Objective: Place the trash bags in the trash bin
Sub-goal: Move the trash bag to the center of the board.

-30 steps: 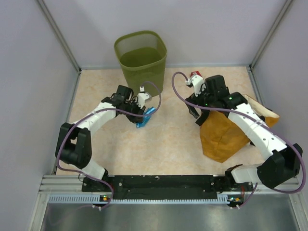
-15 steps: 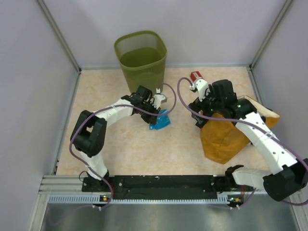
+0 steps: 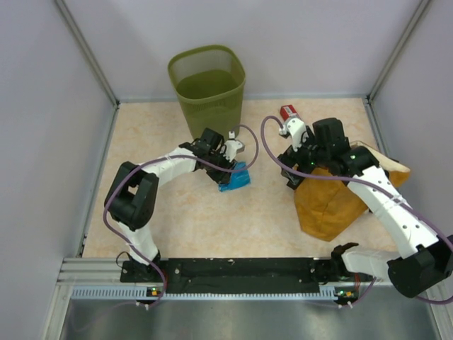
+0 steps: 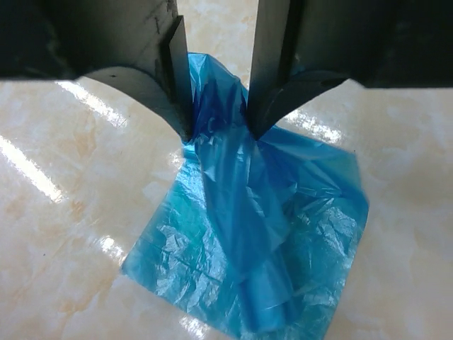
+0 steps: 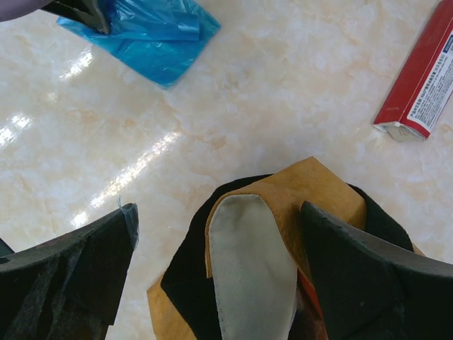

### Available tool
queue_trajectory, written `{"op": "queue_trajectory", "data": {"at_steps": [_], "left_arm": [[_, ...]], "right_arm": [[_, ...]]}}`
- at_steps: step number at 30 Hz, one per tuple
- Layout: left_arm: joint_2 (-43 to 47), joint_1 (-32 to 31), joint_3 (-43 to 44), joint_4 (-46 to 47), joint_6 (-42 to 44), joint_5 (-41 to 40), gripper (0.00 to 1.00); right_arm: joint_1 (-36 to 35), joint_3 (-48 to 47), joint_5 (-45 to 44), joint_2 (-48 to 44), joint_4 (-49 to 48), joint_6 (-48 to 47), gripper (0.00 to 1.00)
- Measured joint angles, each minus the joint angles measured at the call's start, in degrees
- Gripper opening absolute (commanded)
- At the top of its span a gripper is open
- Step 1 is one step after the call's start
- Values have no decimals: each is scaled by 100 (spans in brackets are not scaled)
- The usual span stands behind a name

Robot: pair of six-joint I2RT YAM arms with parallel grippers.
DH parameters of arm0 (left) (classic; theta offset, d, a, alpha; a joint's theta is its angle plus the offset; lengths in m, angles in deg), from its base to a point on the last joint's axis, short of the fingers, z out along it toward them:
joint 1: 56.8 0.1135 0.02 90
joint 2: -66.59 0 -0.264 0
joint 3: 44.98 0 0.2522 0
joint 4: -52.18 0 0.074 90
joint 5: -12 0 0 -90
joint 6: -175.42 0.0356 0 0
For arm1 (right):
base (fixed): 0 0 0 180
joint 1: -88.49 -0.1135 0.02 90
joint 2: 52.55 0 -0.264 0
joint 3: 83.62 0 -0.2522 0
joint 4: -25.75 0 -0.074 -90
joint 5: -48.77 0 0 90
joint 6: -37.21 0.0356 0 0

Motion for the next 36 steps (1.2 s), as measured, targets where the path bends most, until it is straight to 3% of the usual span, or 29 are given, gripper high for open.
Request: {"op": "queue_trajectory", "data": {"at_steps": [5,22,28,36], "left_arm": [[197,17,-295,166,4,-280,53],[1097,133,-623,658,-424,-540,59],[1097,-286,-623,656,-439,-575,59],[675,-890,-120,693,-387,-1298,52]], "right_arm": [[0,0,66,48,0,-2,95],[-26,-11,63,46,4,-22,95],[-28,-11,52,-61,11,35,95],[-57,-55,-39,-151,90,74,95]]}}
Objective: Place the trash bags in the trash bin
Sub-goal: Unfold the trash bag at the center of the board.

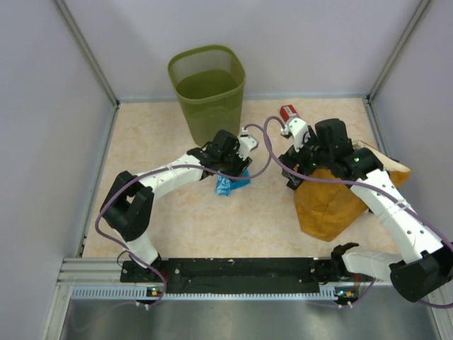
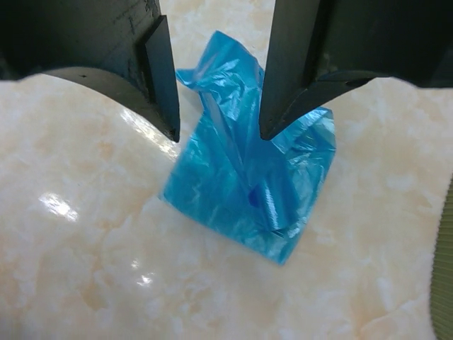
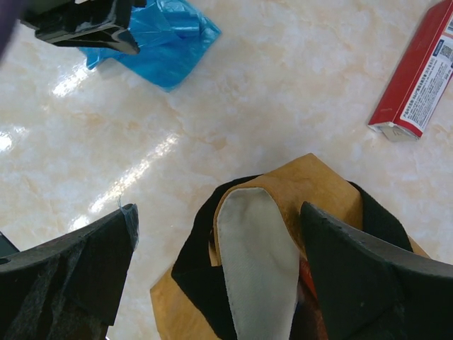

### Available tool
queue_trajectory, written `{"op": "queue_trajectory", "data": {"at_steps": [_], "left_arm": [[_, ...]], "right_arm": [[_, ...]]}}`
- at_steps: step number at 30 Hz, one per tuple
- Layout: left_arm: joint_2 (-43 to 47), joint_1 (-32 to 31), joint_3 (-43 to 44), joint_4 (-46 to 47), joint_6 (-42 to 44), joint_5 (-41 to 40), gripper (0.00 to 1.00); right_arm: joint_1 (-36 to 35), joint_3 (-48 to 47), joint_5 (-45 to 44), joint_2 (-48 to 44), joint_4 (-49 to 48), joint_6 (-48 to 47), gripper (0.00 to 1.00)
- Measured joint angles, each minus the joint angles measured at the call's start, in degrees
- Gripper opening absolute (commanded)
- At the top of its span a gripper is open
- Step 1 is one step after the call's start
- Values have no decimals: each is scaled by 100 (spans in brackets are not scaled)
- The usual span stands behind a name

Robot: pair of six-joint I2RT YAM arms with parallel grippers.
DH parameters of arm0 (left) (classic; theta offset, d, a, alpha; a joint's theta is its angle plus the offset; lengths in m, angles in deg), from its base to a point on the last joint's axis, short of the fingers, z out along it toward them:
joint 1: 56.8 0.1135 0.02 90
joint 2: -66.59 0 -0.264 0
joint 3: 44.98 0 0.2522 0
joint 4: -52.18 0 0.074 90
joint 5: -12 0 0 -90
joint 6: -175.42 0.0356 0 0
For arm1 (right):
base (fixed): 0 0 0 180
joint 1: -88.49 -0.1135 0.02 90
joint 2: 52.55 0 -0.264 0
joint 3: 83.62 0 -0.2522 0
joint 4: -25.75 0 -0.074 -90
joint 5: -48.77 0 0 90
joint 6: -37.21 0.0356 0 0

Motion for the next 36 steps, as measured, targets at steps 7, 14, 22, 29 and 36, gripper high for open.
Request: {"op": "queue_trajectory", "data": {"at_steps": [7,14,22,29,36], "left_arm": [[-610,-50,271,52,-2,-782,49],[-1121,-83,310,39,-9,-1084,48],[-1305,-83,313,52,-37,-1154,27],[-1287,76,308,87,-76,-907,1],[-817,662,11,138,-83,507,0]], "right_arm": [[-7,0,-138,-201,63,-4,95],[-7,0,-160,-389,144,-7,95],[-7,2,-133,-385,190,-7,95],[-7,2,-94,-369,208,-17,95],[-7,-76,192,-210,227,-9,95]]}}
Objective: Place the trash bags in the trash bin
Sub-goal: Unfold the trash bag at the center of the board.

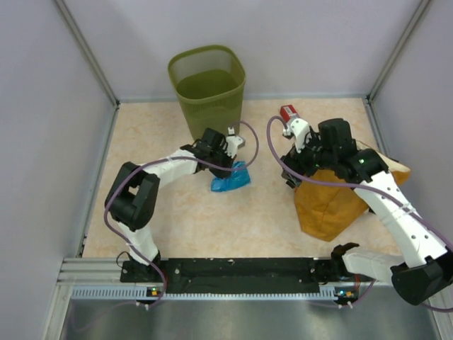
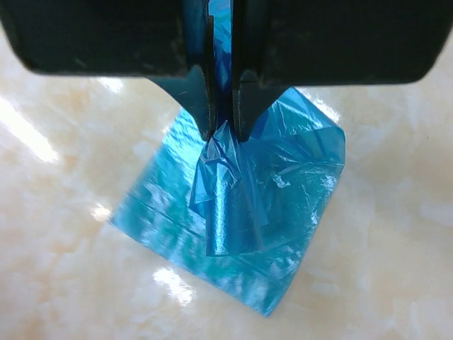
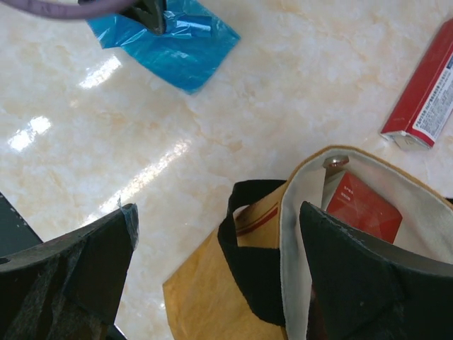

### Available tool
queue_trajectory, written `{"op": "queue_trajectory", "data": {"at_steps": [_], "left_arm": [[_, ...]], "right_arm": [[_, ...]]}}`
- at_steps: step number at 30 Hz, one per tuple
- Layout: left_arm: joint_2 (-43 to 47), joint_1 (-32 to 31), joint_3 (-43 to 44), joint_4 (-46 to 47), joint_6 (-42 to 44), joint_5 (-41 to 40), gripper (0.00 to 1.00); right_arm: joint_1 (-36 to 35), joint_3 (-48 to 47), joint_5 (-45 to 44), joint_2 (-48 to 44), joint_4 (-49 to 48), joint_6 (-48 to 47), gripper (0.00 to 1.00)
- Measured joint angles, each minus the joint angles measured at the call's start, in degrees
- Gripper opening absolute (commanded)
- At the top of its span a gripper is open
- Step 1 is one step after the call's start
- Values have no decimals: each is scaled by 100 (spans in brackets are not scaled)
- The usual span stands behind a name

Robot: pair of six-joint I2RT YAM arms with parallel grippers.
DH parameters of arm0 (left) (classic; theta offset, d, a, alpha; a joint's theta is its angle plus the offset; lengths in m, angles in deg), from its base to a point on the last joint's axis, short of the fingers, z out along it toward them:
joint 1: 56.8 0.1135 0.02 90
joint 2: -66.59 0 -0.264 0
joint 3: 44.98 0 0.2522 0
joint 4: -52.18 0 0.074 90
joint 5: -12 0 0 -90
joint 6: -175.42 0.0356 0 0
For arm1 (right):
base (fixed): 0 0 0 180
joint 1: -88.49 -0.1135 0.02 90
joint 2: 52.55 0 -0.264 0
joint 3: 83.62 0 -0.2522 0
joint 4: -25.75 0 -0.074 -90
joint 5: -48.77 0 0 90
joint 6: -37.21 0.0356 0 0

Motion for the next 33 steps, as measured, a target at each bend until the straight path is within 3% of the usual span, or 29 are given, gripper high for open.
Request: {"op": "queue_trajectory", "data": {"at_steps": [8,16,22,33], "left_arm": [[1169,1182,-245,0,107,2949,0],[2131,1193,-2,-487,496,4745,0],[2594,1187,177,-610,511,5125,0],[2673,1189,177,-605,501,4970,0]], "right_arm": [[0,-345,750,570,-190,116,95],[2,-636,1563,1327,-612,470,95],[2,-669,1705,1425,-962,599,95],[0,-1211,-42,817,-358,79,95]]}}
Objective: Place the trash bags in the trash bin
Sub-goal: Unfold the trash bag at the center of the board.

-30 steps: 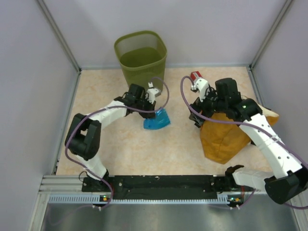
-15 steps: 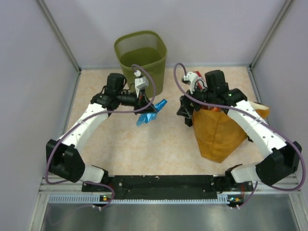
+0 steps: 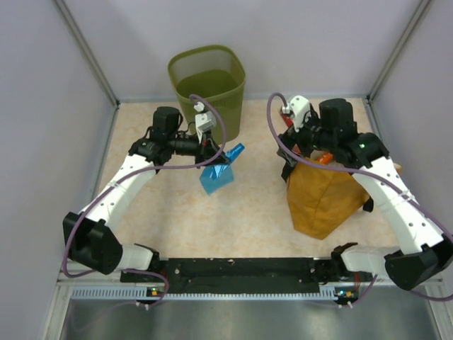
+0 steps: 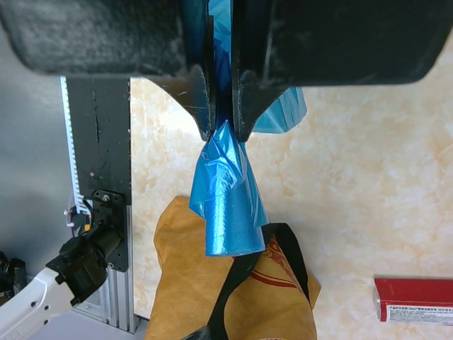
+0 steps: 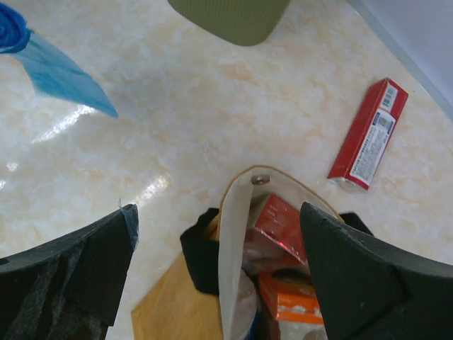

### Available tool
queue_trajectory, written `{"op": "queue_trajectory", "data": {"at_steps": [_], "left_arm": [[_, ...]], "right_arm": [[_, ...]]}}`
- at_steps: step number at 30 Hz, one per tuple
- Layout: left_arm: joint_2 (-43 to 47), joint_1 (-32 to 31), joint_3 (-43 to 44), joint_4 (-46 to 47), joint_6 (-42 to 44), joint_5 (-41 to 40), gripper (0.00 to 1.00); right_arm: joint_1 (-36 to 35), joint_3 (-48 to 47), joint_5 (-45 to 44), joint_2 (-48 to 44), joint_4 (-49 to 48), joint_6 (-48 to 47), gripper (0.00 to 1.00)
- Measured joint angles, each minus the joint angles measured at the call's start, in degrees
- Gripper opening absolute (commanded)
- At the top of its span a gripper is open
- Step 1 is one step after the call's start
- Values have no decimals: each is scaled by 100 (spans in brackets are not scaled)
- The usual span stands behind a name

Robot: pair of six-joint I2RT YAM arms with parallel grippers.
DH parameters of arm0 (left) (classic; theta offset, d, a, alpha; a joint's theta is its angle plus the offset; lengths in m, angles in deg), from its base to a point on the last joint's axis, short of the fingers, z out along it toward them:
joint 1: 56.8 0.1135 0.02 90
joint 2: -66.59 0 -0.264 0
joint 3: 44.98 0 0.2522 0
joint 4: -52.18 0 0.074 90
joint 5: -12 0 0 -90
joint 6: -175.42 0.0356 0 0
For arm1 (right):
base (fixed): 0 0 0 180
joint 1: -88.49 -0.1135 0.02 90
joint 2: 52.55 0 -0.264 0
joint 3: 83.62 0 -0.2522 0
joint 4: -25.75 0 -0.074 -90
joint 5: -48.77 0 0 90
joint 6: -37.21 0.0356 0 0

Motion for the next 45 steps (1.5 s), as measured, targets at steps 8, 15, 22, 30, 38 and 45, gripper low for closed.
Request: {"op": "queue_trajectory", "data": {"at_steps": [8,15,22,30,38,45], "left_arm": [[7,11,20,-46,11,-70,0],[153,313,39,-92,-42,-72,0],[337,649,39,-42,-179,-85,0],[420,743,37,109,-306,-133,0],[420,761,37,170,-323,-214,0],[417,774,37,175,-352,-136,0]], "right_arm": [[-92,-138,428,-549,540,-149,92],[-887,861,1036,-859,693,-490,88],[-1078,2577,490,-767,232,-776,83],[-1069,3748,-804,-203,-826,-1578,80],[164,4019,-1224,-256,-1322,-2441,80],[531,3823,-953,-319,-1036,-2439,86]]}}
